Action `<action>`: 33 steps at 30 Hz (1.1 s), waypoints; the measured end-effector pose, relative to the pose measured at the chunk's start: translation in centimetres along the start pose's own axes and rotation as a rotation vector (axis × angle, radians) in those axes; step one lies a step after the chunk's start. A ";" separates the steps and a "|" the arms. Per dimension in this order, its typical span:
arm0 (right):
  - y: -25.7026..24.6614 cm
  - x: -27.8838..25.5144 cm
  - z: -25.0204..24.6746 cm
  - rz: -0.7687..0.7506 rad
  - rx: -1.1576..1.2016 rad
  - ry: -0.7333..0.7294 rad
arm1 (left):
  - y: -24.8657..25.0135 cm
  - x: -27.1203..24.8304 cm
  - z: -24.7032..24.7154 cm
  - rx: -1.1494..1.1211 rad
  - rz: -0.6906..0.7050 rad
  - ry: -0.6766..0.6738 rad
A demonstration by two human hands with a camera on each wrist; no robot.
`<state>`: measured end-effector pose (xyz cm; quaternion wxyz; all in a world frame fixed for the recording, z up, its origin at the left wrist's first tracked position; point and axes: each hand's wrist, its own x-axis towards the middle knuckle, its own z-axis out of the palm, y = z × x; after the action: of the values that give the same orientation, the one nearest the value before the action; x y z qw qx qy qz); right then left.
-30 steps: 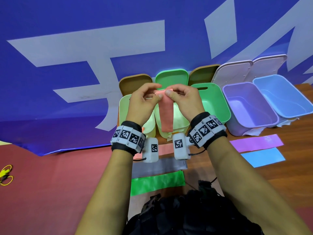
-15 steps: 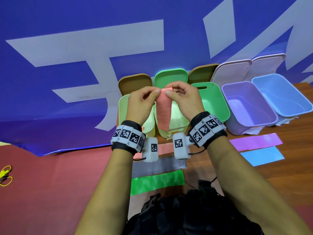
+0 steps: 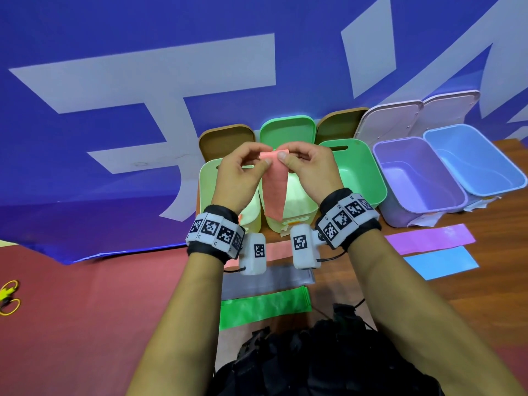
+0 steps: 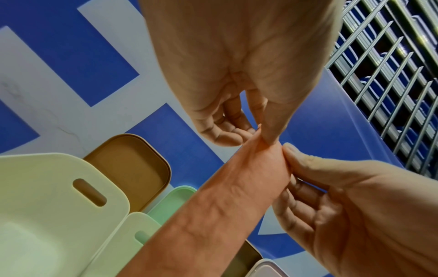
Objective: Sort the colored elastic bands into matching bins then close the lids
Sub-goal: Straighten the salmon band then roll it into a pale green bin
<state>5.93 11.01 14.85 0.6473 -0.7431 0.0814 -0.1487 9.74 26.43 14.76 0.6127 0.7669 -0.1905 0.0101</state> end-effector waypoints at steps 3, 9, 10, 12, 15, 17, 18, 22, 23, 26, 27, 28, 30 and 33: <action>0.1 0.0 0.0 0.001 -0.017 0.014 | 0.1 -0.1 0.1 0.009 -0.003 0.012; 0.2 0.0 0.0 -0.004 -0.008 0.000 | 0.2 -0.1 0.1 -0.007 -0.038 0.041; 0.2 0.0 0.0 -0.008 -0.013 -0.002 | 0.2 -0.1 0.0 -0.011 -0.043 0.047; 0.1 0.0 0.0 -0.016 -0.015 -0.011 | 0.3 -0.2 0.0 -0.024 -0.048 0.053; 0.2 0.0 0.1 -0.018 -0.023 -0.029 | 0.3 -0.2 0.1 -0.047 -0.031 0.032; 0.2 0.0 0.1 -0.015 -0.032 -0.031 | 0.4 -0.1 0.0 -0.021 0.000 0.003; 0.2 -0.1 0.2 -0.016 -0.035 -0.031 | 0.4 -0.1 0.0 -0.010 0.016 -0.011; 0.2 0.0 0.1 -0.017 -0.033 -0.037 | 0.3 -0.1 -0.1 -0.008 0.023 -0.012; 0.3 0.0 0.1 -0.011 -0.023 -0.037 | 0.2 -0.1 -0.1 -0.006 0.020 -0.005; 0.2 0.0 0.2 0.010 0.017 -0.037 | -0.2 0.0 -0.1 0.008 0.002 0.015; 0.2 -0.1 0.2 0.009 0.019 -0.037 | -0.2 0.0 -0.1 0.010 -0.003 0.017; 0.1 -0.1 0.2 0.004 0.008 -0.037 | -0.2 0.0 -0.1 0.012 -0.007 0.017; 0.1 0.0 0.3 -0.011 -0.013 -0.042 | -0.2 -0.1 -0.1 0.018 -0.018 0.014; 0.5 0.2 0.4 -0.019 -0.039 -0.043 | -0.2 -0.2 0.0 0.011 -0.018 0.023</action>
<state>6.25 11.25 14.36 0.6329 -0.7594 0.0633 -0.1370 9.61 26.52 14.56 0.6105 0.7719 -0.1766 0.0145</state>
